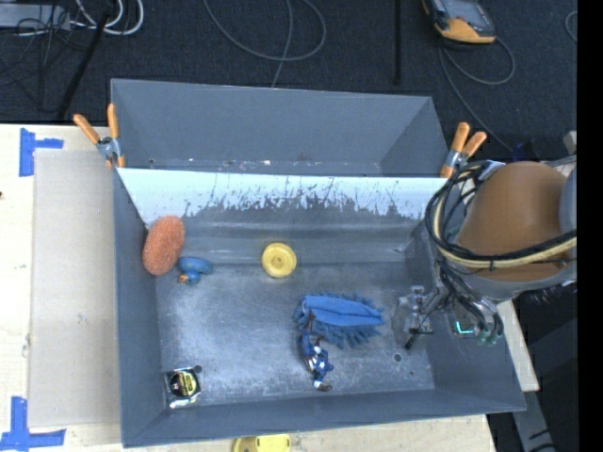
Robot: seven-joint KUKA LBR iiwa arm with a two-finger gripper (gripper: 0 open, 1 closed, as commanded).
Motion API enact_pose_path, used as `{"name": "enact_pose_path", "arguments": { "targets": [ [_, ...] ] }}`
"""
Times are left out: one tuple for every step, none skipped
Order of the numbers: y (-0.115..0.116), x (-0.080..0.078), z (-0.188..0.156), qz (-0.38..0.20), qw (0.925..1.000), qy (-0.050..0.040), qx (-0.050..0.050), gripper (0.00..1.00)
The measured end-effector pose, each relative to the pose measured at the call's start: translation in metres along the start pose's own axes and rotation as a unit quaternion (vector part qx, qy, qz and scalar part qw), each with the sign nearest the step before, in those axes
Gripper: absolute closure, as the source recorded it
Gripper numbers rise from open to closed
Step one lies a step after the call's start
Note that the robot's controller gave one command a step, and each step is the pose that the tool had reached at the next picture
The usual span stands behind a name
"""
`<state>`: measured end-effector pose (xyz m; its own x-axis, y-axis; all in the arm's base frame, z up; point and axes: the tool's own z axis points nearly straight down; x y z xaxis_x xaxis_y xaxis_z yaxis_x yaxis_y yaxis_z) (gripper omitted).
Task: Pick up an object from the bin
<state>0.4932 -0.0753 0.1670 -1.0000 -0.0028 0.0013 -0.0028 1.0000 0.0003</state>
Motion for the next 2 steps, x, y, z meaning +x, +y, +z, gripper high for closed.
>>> {"name": "enact_pose_path", "arguments": {
  "targets": [
    [0.0, 0.0, 0.0, 0.0, 1.0, 0.0, 0.0, 0.0],
    [0.022, -0.035, 0.048, -0.022, 0.9998, -0.0039, 0.001, 0.0]
  ]
}}
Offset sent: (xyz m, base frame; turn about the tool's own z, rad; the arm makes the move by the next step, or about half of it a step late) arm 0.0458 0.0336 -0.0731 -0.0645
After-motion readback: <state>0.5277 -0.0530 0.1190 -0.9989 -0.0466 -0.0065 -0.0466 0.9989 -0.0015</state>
